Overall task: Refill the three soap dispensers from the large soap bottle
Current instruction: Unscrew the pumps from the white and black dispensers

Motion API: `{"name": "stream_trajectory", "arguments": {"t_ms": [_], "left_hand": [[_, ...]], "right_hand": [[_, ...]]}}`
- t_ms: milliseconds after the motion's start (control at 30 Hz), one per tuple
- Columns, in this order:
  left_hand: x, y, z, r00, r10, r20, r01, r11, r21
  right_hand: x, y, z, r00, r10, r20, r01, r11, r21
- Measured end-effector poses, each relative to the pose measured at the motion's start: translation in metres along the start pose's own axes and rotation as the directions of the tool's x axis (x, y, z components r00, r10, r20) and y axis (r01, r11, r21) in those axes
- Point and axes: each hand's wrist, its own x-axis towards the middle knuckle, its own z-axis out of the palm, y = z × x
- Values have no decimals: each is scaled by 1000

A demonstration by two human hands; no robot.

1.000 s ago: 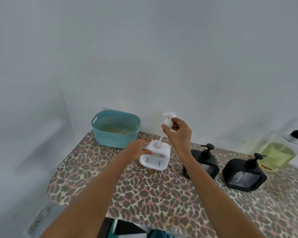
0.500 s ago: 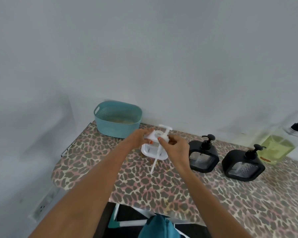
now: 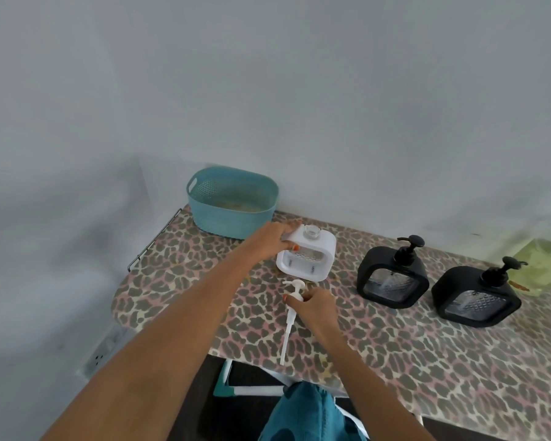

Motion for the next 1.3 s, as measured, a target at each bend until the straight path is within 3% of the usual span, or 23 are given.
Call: {"name": "stream_trajectory", "arguments": {"t_ms": [333, 633, 800, 967, 1133, 1300], "left_hand": [[-7, 8, -7, 996, 58, -62, -63, 995, -81], [5, 66, 5, 940, 167, -299, -202, 975, -90], [19, 103, 44, 947, 279, -159, -296, 951, -94], [35, 116, 79, 960, 278, 21, -277, 960, -34], [46, 112, 94, 948, 308, 83, -307, 951, -26], [51, 105, 99, 954, 296, 48, -293, 955, -51]], "right_hand": [[-2, -8, -30, 1000, -10, 16, 9, 999, 35], [1, 1, -136, 956, -55, -288, 64, 998, 23], [13, 21, -175, 894, -59, -443, 69, 998, 7], [26, 32, -180, 906, -129, -402, 130, 991, -26], [42, 30, -172, 924, -179, -339, 165, 984, -71], [52, 28, -167, 920, -183, -346, 151, 982, -117]]}}
